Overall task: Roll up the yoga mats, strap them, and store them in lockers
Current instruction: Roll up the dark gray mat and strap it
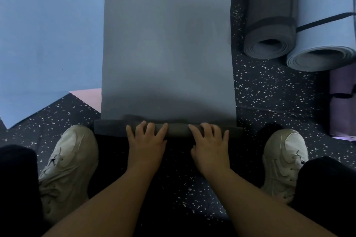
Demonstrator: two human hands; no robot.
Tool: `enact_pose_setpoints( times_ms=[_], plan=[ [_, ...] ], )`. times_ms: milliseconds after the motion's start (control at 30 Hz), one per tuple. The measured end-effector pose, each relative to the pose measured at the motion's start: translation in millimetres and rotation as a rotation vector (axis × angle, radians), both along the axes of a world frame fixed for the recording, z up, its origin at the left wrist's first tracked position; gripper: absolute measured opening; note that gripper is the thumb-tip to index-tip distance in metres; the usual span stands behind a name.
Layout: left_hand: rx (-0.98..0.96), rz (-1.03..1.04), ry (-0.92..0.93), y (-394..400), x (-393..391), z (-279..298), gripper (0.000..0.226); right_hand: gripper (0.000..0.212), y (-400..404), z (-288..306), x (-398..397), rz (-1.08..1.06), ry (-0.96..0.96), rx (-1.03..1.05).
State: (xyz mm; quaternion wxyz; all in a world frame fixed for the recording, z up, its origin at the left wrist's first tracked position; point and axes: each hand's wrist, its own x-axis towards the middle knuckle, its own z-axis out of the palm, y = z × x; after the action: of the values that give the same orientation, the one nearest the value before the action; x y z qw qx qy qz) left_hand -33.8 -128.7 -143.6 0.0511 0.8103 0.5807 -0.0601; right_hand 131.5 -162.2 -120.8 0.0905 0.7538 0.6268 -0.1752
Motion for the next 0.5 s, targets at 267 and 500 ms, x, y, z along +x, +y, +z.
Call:
enact_pose_setpoints(
  times_ms=[267, 500],
  plan=[
    [0.102, 0.037, -0.055, -0.7, 2.6, -14.2, 0.044, 0.052, 4.1, -12.7, -4.5, -0.009, -0.007, 0.074],
    [0.194, 0.031, -0.116, 16.6, 1.0, -20.7, 0.034, 0.033, 20.1, -17.1, 6.9, -0.021, 0.072, 0.182]
  ],
)
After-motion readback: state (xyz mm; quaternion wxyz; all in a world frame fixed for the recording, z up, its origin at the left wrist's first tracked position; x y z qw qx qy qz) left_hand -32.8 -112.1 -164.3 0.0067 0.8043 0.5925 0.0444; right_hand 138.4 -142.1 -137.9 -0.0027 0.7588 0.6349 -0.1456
